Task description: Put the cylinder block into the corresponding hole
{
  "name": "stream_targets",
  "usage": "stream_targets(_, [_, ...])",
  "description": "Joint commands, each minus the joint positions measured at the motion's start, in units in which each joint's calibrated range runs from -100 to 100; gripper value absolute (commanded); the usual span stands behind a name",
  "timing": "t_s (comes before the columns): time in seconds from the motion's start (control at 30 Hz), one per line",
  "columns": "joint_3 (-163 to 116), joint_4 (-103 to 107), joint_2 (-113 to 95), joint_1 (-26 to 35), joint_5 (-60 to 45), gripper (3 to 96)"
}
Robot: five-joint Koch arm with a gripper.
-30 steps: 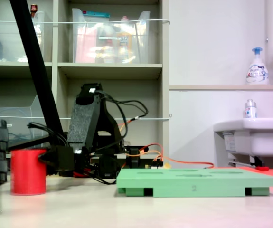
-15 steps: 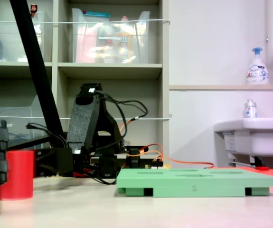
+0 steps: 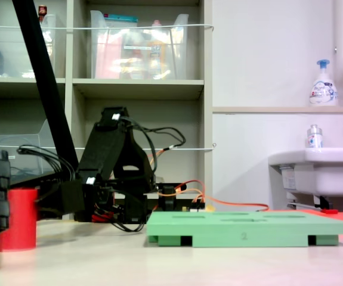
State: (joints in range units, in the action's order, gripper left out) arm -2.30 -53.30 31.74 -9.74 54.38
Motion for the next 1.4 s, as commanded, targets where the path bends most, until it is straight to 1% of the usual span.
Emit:
stream_targets(0.03, [7.6, 1.9, 3.0, 0.0, 0.3, 63.2])
stream_targets(0.17, [11.7, 3.3, 7.2, 0.0, 0.4, 62.8])
stream_targets(0.27, [13.7, 3.7, 9.0, 0.0, 0.4, 60.4])
stream_targets(0.4, [14.3, 3.7, 9.5, 0.0, 0.4, 48.7])
stream_targets(0.53, [13.8, 4.2, 7.4, -0.1, 0.4, 41.7])
stream_targets(0.8, [9.5, 3.3, 3.6, 0.0, 0.5, 38.1])
stream_targets(0.97, [2.3, 2.3, -7.3, 1.0, 0.3, 38.1])
stream_targets(1.13, [-8.2, 1.5, -25.6, 3.6, 0.0, 38.1])
stream_targets(1.3, [-19.4, 2.0, -47.9, 8.5, -1.8, 38.0])
stream_targets(1.37, [-24.5, 2.8, -57.2, 11.1, -2.8, 34.2])
stream_targets(1.4, [-26.1, 3.2, -60.6, 12.4, -3.3, 33.8])
